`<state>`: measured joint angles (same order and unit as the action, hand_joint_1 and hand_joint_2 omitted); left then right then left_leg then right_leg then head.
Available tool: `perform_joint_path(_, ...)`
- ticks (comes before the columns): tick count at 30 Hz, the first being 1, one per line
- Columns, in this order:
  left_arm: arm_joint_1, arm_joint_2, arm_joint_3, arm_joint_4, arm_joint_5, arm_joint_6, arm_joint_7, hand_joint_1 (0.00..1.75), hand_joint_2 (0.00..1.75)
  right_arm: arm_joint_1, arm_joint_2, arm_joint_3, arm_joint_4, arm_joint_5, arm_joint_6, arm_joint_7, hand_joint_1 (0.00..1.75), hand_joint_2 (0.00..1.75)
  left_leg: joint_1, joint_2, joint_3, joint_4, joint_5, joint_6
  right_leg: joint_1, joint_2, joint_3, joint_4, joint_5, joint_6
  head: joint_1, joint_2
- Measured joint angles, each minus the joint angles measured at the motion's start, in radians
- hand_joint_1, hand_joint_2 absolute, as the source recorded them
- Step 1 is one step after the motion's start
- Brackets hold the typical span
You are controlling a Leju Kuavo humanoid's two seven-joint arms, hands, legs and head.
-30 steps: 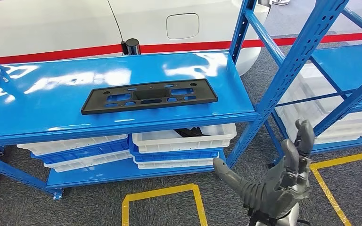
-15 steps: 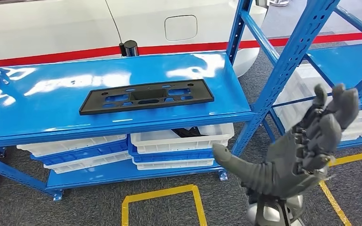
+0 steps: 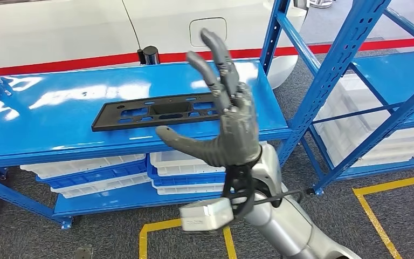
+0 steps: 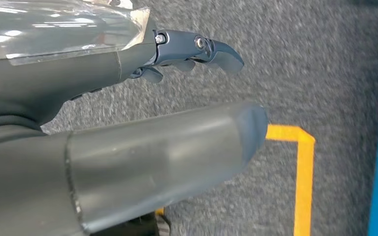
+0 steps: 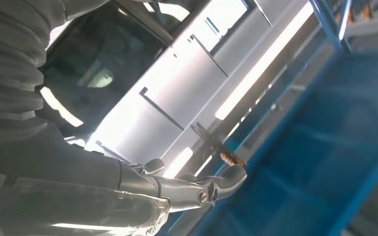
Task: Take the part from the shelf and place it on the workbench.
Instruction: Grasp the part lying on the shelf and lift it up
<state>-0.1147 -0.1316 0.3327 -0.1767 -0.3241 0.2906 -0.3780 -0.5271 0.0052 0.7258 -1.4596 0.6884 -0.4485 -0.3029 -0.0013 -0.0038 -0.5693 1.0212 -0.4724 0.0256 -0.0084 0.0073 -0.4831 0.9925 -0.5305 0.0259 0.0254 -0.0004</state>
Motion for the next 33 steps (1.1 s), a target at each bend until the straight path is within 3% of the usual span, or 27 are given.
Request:
perform_joint_path(4, -0.009, -0.022, -0.011, -0.003, 0.004, 0.013, 0.021, 0.00, 0.00, -0.040, 0.076, 0.024, 0.110, 0.008, 0.002, -0.001, 0.00, 1.75, 0.000, 0.000, 0.000, 0.000, 0.000, 0.000, 0.001, 0.000, 0.000, 0.000, 0.000, 0.000, 0.000, 0.000)
perform_joint_path(8, -0.006, -0.034, -0.012, -0.003, 0.007, 0.021, 0.025, 0.00, 0.00, -0.046, 0.117, 0.038, 0.144, 0.005, -0.004, -0.003, 0.00, 1.75, 0.000, 0.000, -0.003, 0.000, 0.000, 0.000, 0.001, 0.000, -0.002, 0.000, 0.000, 0.000, 0.000, 0.000)
perform_joint_path(13, -0.006, -0.037, -0.015, -0.003, 0.007, 0.024, 0.032, 0.00, 0.00, -0.047, 0.133, 0.049, 0.159, 0.001, 0.005, -0.008, 0.00, 1.75, 0.000, 0.000, -0.003, 0.000, 0.000, 0.000, 0.001, 0.000, -0.003, 0.000, 0.000, 0.000, 0.000, 0.000)
perform_joint_path(21, -0.002, -0.045, -0.013, -0.003, 0.029, 0.043, 0.039, 0.00, 0.00, -0.062, 0.173, 0.117, 0.175, 0.013, 0.135, 0.037, 0.00, 1.75, 0.001, 0.000, -0.003, 0.000, 0.000, 0.000, 0.001, 0.000, -0.003, 0.000, 0.000, 0.000, 0.000, 0.000)
perform_joint_path(27, -0.002, -0.049, -0.012, -0.003, 0.017, 0.063, 0.043, 0.00, 0.00, -0.073, 0.198, 0.119, 0.322, 0.023, 0.213, 0.066, 0.00, 1.75, 0.001, 0.000, -0.003, 0.000, 0.000, 0.000, 0.002, 0.000, -0.003, 0.000, 0.000, 0.000, 0.000, 0.000)
perform_joint_path(33, -0.002, -0.049, -0.011, -0.003, 0.001, 0.071, 0.055, 0.00, 0.00, -0.071, 0.212, 0.068, 0.485, 0.092, 0.196, 0.085, 0.00, 1.75, 0.001, 0.000, -0.003, 0.000, 0.000, 0.000, 0.002, 0.000, -0.003, 0.000, 0.000, 0.000, 0.000, 0.000)
